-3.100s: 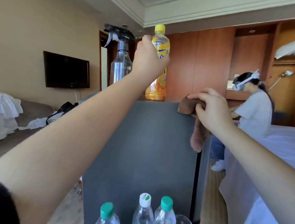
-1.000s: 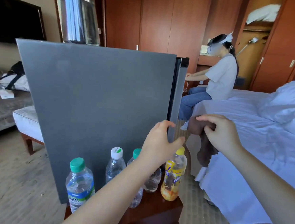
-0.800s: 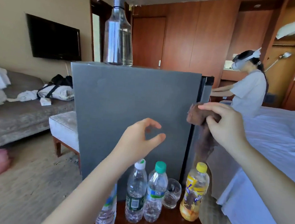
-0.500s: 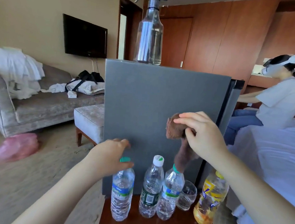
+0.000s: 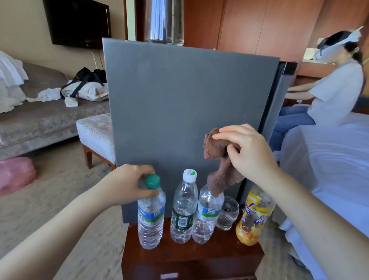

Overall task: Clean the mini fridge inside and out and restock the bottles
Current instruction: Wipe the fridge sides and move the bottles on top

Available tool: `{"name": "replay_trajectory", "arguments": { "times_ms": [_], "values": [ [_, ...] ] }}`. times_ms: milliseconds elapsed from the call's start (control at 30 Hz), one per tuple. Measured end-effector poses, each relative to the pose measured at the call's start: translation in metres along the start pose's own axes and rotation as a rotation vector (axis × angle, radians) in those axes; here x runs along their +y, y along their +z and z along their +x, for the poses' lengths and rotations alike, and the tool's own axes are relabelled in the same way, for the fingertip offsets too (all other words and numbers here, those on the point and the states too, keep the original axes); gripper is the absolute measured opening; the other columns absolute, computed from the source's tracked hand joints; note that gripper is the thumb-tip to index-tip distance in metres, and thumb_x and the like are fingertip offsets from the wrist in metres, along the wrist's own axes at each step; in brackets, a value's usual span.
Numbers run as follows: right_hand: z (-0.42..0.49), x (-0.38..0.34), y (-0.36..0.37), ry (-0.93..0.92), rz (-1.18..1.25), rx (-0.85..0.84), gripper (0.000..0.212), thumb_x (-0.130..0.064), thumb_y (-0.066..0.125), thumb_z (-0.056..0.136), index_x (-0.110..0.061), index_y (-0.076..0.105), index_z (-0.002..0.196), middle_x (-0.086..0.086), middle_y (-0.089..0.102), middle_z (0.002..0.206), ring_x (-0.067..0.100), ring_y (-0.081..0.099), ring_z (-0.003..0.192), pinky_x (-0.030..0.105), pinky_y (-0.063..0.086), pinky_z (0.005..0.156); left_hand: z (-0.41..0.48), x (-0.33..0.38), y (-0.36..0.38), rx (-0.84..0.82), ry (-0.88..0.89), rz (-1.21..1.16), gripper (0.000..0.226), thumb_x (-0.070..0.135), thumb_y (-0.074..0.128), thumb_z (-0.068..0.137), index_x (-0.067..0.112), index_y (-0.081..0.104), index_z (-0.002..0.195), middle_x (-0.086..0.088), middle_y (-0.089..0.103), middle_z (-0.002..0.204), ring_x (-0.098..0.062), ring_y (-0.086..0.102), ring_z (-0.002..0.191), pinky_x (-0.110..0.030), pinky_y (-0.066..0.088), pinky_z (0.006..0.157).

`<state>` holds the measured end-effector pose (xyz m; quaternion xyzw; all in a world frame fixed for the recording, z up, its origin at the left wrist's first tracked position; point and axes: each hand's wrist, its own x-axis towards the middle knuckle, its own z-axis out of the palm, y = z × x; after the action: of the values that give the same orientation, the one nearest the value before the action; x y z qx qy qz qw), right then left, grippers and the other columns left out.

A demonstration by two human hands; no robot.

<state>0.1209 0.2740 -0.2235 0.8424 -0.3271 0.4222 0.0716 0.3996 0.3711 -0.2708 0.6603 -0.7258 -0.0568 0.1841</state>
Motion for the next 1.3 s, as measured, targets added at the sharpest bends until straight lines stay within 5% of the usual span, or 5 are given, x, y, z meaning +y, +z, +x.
{"name": "replay_trajectory", "arguments": {
  "times_ms": [133,367,533,1100,1300],
  "values": [
    [-0.006,0.003,-0.007,0.002,-0.016,0.001,0.050,0.014,0.053,0.073,-0.019,0.075,0.103,-0.001,0.068,0.112,0.021,0.056,0.103,0.035,0.048,0.092,-0.006,0.013,-0.007,-0.037,0.081,-0.086,0.032,0.048,0.082,0.060,0.030,0.063,0.079,0.014,0.066,0.074,-0.003,0.062,0.069,-0.032,0.052,0.070],
    [-0.014,0.015,-0.032,0.051,-0.093,0.050,0.049,0.007,0.049,0.072,-0.020,0.074,0.103,-0.002,0.067,0.113,0.022,0.056,0.107,0.040,0.048,0.093,0.007,0.079,-0.024,-0.050,0.260,-0.281,0.028,0.046,0.082,0.067,0.026,0.068,0.082,0.016,0.068,0.075,-0.005,0.064,0.068,-0.028,0.052,0.067],
    [-0.026,0.020,-0.069,0.069,-0.152,0.104,0.051,0.009,0.048,0.069,-0.018,0.074,0.103,-0.001,0.068,0.112,0.021,0.055,0.104,0.024,0.040,0.095,0.026,0.121,0.010,-0.168,0.343,-0.314,0.026,0.041,0.082,0.069,0.023,0.069,0.082,0.009,0.069,0.075,-0.005,0.062,0.066,-0.027,0.050,0.067],
    [-0.072,0.059,-0.105,0.250,-0.150,0.130,0.053,0.012,0.053,0.069,-0.026,0.075,0.099,-0.008,0.067,0.110,0.015,0.057,0.105,0.012,0.038,0.092,0.080,0.167,0.071,-0.114,0.423,0.183,0.039,0.051,0.063,0.084,0.015,0.054,0.097,0.002,0.057,0.091,-0.019,0.055,0.085,-0.029,0.039,0.066],
    [-0.062,0.057,-0.092,0.242,-0.112,0.129,0.054,0.016,0.054,0.068,-0.024,0.075,0.099,-0.012,0.065,0.106,0.011,0.055,0.104,0.010,0.037,0.091,0.078,0.166,0.066,-0.019,0.552,0.255,0.051,0.056,0.060,0.084,0.015,0.055,0.113,0.001,0.055,0.112,-0.017,0.048,0.109,-0.028,0.043,0.083]
  ]
}}
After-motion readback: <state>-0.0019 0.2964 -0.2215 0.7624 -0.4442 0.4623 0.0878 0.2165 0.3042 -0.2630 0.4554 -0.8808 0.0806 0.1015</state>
